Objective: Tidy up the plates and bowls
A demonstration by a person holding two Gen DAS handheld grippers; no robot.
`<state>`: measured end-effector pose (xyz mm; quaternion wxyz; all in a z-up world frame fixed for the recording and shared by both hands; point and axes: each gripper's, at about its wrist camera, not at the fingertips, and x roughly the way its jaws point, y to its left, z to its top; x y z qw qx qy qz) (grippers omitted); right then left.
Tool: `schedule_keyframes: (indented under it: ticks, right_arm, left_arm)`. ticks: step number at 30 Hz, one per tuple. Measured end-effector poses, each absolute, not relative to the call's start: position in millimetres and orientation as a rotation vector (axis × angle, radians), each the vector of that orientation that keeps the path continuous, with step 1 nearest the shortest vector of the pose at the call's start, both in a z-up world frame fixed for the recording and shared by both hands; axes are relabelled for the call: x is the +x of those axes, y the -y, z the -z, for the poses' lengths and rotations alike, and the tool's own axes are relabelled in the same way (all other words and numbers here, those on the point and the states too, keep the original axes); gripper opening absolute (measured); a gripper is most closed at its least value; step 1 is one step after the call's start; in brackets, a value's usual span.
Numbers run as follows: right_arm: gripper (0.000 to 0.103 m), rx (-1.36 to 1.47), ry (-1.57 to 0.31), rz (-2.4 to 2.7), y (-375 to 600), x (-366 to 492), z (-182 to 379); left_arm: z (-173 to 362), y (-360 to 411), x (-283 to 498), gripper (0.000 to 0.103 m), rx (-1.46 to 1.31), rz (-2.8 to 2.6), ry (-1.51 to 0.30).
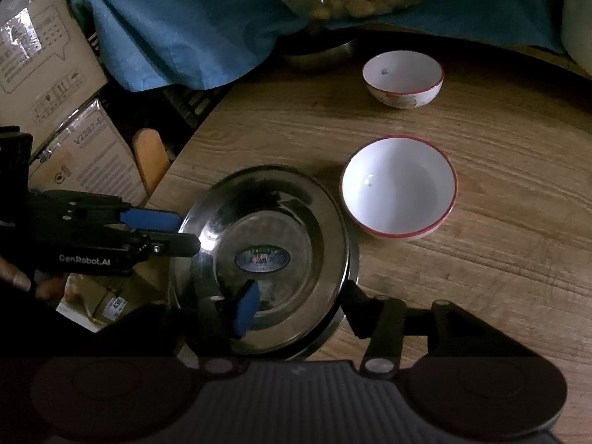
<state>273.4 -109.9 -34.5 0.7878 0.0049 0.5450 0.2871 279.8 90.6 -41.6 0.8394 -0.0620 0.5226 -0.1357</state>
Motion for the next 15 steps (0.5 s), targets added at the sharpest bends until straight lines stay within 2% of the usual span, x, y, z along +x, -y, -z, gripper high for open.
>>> schedule_keyframes:
  ticks: [1,3,6,12,15]
  right_arm:
    - [0.058,0.011,-1.174,-0.616,110,274,34]
    - [0.063,0.013,-1.169,-0.61,111,274,33]
    - [0.07,0.018,-1.161,-0.6,114,275,32]
    - [0.085,0.027,-1.139,-0.588,117,277,29]
    - [0.089,0.039,-1.122,-0.584,120,278,27]
  left_arm:
    - [42,-91,280,0.06,-0.132,0.286,-1.104]
    - [41,-91,281,0.074,-0.132,0.28,-1.098]
    - [38,-93,283,0.087,-0.128,0.261,-1.072]
    - [33,-100,290,0.102,-0.142,0.19,-1.019]
    - [33,-107,296,0.102,-0.176,0.13,-1.001]
